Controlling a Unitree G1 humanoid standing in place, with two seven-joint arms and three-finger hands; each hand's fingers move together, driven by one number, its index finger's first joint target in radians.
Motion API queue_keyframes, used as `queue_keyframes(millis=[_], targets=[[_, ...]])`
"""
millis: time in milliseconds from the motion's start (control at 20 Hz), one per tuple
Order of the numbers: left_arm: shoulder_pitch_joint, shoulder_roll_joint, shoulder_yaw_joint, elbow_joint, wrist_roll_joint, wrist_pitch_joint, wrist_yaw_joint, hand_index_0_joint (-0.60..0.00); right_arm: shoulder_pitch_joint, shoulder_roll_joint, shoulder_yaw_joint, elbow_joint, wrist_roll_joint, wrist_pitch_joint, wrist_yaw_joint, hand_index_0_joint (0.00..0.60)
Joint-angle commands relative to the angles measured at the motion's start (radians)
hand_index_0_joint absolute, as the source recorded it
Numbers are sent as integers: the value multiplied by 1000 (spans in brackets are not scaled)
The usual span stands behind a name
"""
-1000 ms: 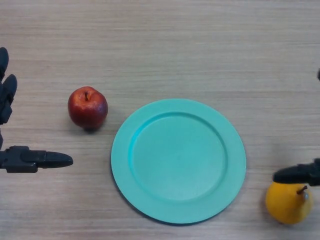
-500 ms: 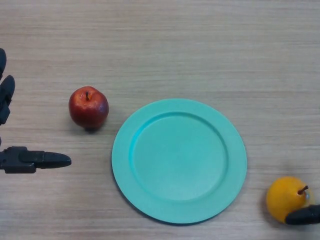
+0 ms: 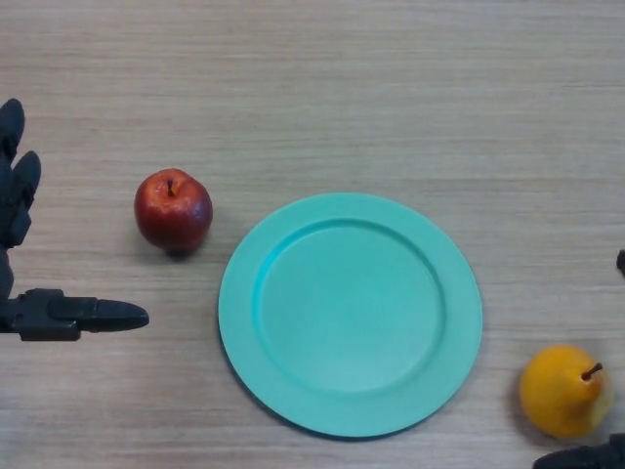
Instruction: Pick up the yellow pear and place it on the plate
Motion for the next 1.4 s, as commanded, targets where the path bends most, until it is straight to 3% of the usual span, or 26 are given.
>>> queue_keyframes(millis=[50, 550, 650, 700, 750, 900, 1150, 1400], targets=[[-18, 39, 63, -86, 9, -64, 10, 0, -19, -19, -16, 5, 19, -200, -86, 0], [-8, 29, 76, -102, -1, -98, 31, 0, -80, -25, 119, 210, 14, -242, -260, 0], [-6, 32, 83, -104, -11, -91, 28, 0, -89, -32, 128, 240, -31, -246, -294, 0], [-6, 32, 84, -104, -12, -90, 27, 0, -90, -33, 129, 244, -42, -248, -300, 99], [-5, 33, 86, -106, -13, -86, 25, 0, -92, -36, 130, 258, -72, -253, -316, 249], [0, 36, 104, -113, -26, -73, 14, 0, -83, -65, 137, 271, -226, -196, -332, 600], [-7, 40, 102, -110, -17, -80, 15, 0, -72, -57, 132, 161, -206, -96, -277, 600], [-1, 39, 107, -115, -25, -83, 12, 0, -88, -41, 153, -73, -139, 124, -210, 600]])
